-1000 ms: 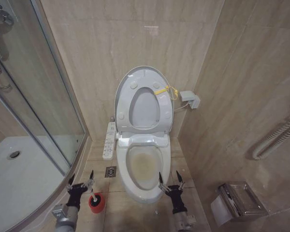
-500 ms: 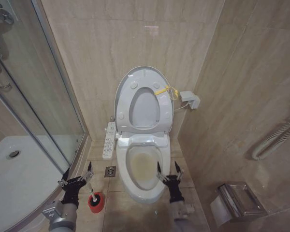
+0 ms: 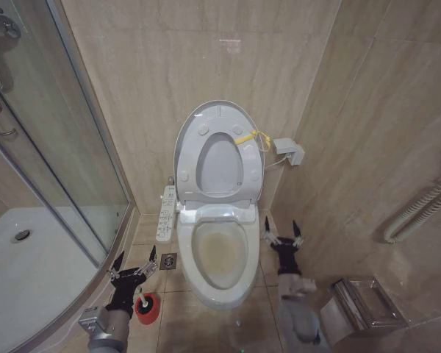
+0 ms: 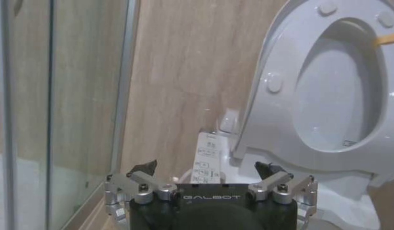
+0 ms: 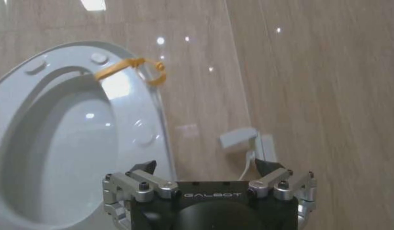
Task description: Open the toilet lid, clean the toilet bowl with a toilet brush, close the toilet lid, and flush.
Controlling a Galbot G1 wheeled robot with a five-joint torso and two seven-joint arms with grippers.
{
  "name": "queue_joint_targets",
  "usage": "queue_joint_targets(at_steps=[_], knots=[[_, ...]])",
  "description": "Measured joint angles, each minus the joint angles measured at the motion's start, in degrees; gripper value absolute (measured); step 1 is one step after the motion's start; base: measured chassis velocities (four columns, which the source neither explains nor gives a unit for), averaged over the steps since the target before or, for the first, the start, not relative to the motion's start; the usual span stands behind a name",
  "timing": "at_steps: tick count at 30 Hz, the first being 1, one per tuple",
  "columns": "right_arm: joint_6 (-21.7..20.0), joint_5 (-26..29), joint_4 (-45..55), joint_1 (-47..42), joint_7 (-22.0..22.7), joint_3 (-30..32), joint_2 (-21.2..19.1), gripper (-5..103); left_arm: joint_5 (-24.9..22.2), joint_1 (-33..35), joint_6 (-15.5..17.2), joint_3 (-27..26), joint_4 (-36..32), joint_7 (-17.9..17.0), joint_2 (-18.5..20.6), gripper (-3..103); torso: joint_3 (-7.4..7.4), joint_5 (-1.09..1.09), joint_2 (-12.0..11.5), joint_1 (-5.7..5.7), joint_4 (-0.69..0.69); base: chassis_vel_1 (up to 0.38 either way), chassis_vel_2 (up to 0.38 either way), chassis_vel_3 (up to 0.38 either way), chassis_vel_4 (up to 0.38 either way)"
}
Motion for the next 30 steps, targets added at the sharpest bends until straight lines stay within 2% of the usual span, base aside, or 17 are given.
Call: queue_joint_targets(at_steps=[3,4,7,8,11,15,30], knots=[[-1.3,0.0,-2.6,5.0,2.8,0.0,-3.2,100,0.8,1.3,-0.7,0.1,-1.0,0.8,-0.5,100,0.0,-0.01,0.0,0.0,0.01,0.0,0.0,0.0,0.0],[-1.3,0.0,-2.6,5.0,2.8,0.0,-3.2,100,0.8,1.3,-0.7,0.1,-1.0,0.8,-0.5,100,0.0,-0.01,0.0,0.0,0.01,0.0,0.0,0.0,0.0],[-3.2,3.5,-5.3,9.5,4.7,-0.8,-7.1,100,1.1,2.1,-0.9,-0.2,-2.1,1.0,-0.6,100,0.0,-0.01,0.0,0.0,0.0,0.0,0.0,0.0,0.0],[-3.2,3.5,-5.3,9.5,4.7,-0.8,-7.1,100,1.1,2.1,-0.9,-0.2,-2.1,1.0,-0.6,100,0.0,-0.01,0.0,0.0,0.0,0.0,0.0,0.0,0.0],[-4.4,5.6,-8.7,14.4,5.1,-1.2,-11.1,100,1.1,3.3,-1.2,-0.7,-3.7,1.3,-0.9,100,0.0,-0.01,0.0,0.0,0.0,0.0,0.0,0.0,0.0],[-5.4,7.6,-10.3,17.3,5.1,-1.5,-13.9,100,1.4,3.8,-1.7,-1.4,-4.6,2.0,-1.0,100,0.01,-0.01,0.0,0.0,0.0,0.0,0.0,0.0,0.0],[-6.2,10.2,-8.6,17.2,2.1,-2.3,-13.7,100,1.5,3.6,-2.1,-1.7,-4.4,2.7,-0.9,100,0.0,-0.03,0.0,0.0,0.0,0.0,0.0,0.0,0.0]])
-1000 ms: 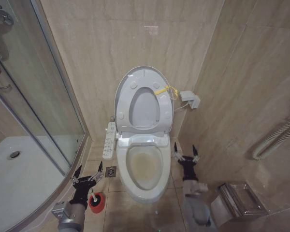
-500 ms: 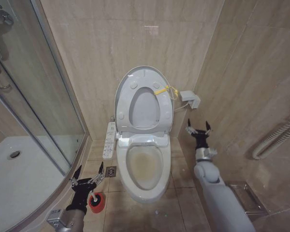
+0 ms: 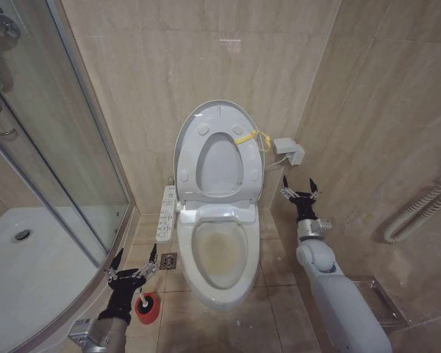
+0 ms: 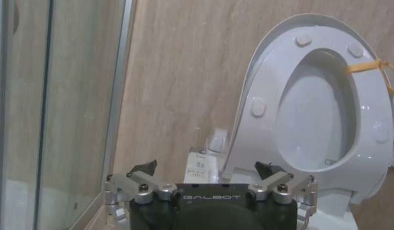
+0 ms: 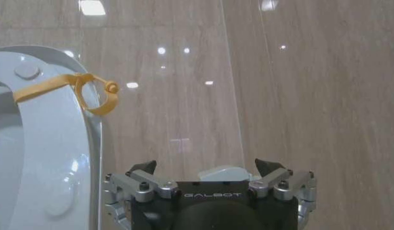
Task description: Open the toilet lid, clean the toilet bowl with a toilet brush, close the toilet lid, and flush.
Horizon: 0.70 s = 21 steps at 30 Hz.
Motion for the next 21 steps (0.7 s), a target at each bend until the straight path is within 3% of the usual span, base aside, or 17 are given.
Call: queue_joint_targets(at_steps=[21], knots=[[-0.2,1.5,-0.6,0.8,-1.2,1.1,0.1,100,-0.1,-1.0,-0.2,0.4,2.5,0.2,-0.1,100,0.0,0.0,0.0,0.0,0.0,0.0,0.0,0.0,0.0]])
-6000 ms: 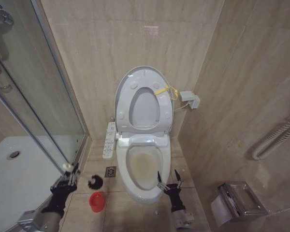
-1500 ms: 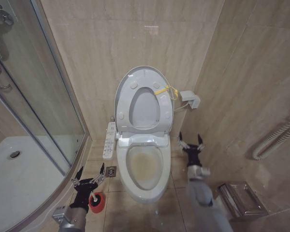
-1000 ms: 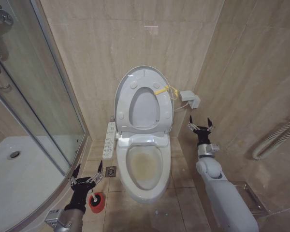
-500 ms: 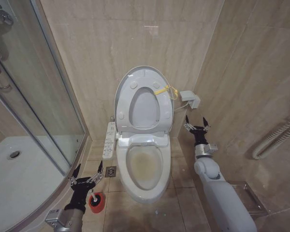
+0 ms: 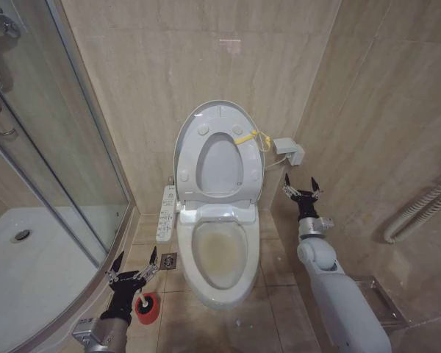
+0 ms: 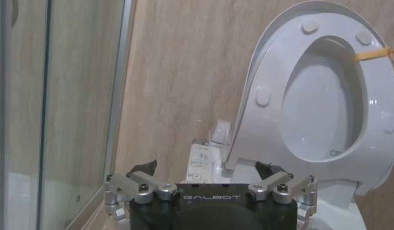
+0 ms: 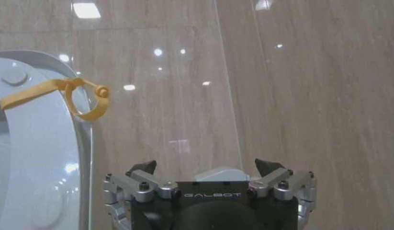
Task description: Open the toilet lid, clean the toilet bowl with a toilet brush, close the toilet lid, and flush.
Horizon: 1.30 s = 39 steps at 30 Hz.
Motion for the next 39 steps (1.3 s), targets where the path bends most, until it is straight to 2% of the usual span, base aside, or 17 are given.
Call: queue_joint_targets(at_steps=[15,21,34,39], knots=[[-0.2,-0.2,-1.7,2.0,-0.4,-0.5,0.4,100,-0.6,-1.2,-0.4,0.1,2.0,0.1,0.8,100,0.01,0.0,0.0,0.05,0.01,-0.077,0.089,0.089,-0.093],[-0.3,-0.5,-5.2,5.8,-0.3,-1.2,0.5,100,-1.3,-1.7,-0.5,-0.1,2.6,0.1,1.2,100,0.0,-0.01,0.0,-0.01,-0.01,0.0,0.0,0.0,0.0],[0.2,-0.6,-16.8,16.2,-1.0,-4.0,1.5,100,-1.9,-1.9,-0.6,-0.5,2.9,0.3,1.5,100,0.0,-0.01,0.0,0.01,0.01,0.0,0.0,0.0,0.0],[0.3,-1.3,-24.4,21.6,-1.9,-4.9,3.6,100,-2.6,-2.0,-0.6,-1.2,2.6,0.3,1.8,100,0.01,-0.01,0.0,0.01,0.0,0.0,0.0,0.0,0.0]])
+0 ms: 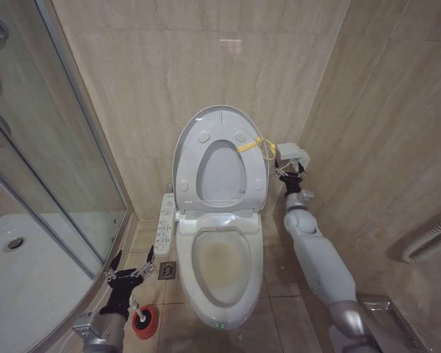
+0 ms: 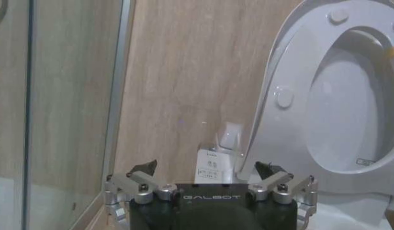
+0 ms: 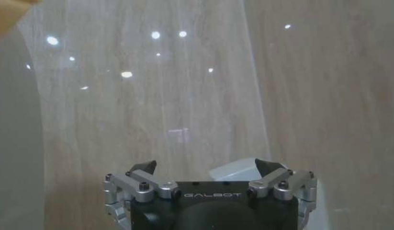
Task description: Open the toilet lid, clean the toilet bowl with a toilet brush, close the toilet lid, and flush.
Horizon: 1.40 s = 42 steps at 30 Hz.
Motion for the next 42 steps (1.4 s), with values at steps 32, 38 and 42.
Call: queue_joint_targets(at_steps=[32,38,42], knots=[[-1.0,3.2,12.8,-6.1,-0.9,-4.3,-3.1,100,0.5,-1.5,-0.1,1.5,2.7,0.0,-0.4,100,0.0,0.01,0.0,0.0,0.01,0.0,0.0,0.0,0.0],[-1.0,3.6,12.5,-6.1,-0.4,-3.0,-4.4,100,0.5,-1.5,-0.1,1.6,2.7,0.0,-0.5,100,0.0,0.01,0.0,0.0,0.01,0.0,0.0,0.0,0.0],[-1.0,4.6,13.9,-8.0,0.4,-1.3,-7.1,100,0.5,-1.5,-0.1,1.8,2.5,0.1,-0.6,100,-0.01,0.02,0.0,0.0,0.0,0.0,0.0,0.0,0.0]])
